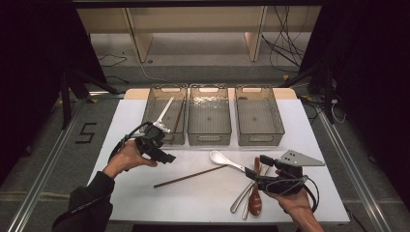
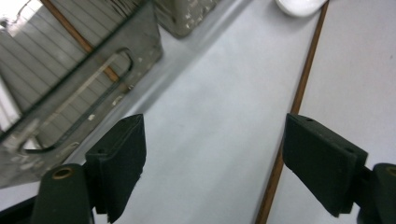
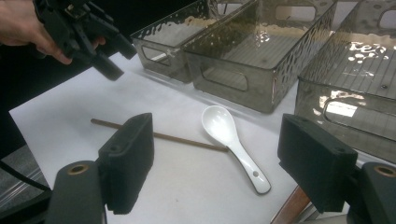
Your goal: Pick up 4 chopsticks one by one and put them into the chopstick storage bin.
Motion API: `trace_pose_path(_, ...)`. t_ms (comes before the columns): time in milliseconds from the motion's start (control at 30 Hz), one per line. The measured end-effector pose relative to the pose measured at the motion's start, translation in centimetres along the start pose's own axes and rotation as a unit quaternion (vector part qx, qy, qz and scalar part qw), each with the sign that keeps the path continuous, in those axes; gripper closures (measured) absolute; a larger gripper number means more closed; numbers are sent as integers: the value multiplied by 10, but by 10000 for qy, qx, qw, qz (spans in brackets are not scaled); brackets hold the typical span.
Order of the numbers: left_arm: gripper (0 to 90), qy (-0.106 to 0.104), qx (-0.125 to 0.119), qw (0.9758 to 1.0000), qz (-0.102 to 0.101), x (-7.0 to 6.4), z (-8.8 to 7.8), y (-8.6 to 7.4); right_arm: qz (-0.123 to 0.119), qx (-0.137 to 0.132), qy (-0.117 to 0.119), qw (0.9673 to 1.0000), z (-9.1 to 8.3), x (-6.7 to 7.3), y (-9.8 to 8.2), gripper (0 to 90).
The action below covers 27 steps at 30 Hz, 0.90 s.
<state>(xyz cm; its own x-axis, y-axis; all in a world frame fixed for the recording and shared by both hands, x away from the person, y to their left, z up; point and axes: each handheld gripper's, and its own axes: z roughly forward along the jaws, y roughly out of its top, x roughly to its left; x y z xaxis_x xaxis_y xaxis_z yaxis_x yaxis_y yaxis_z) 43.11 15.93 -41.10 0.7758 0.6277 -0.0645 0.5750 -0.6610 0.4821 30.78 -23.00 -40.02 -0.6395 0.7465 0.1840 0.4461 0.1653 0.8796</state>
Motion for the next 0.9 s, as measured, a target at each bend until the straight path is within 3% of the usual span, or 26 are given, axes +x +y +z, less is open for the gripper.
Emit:
trace_pose_path(367,205,-129,415,9985,331,-18,16,-8,0,10,-12,10000,0,0,0,280)
trace_pose_path(500,213,-107,580,9976,365,-25,20,-9,-1,6,-8,10000,0,0,0,280)
trace_pose_path(700,260,-116,873,9950,476,-31,28,-13,-25,-7,-1,10000,0,0,0,280)
trace_pose_path(900,381,-227,1064,9928,504,-34,34,-16,-26,7,-3,10000,0,0,0,280)
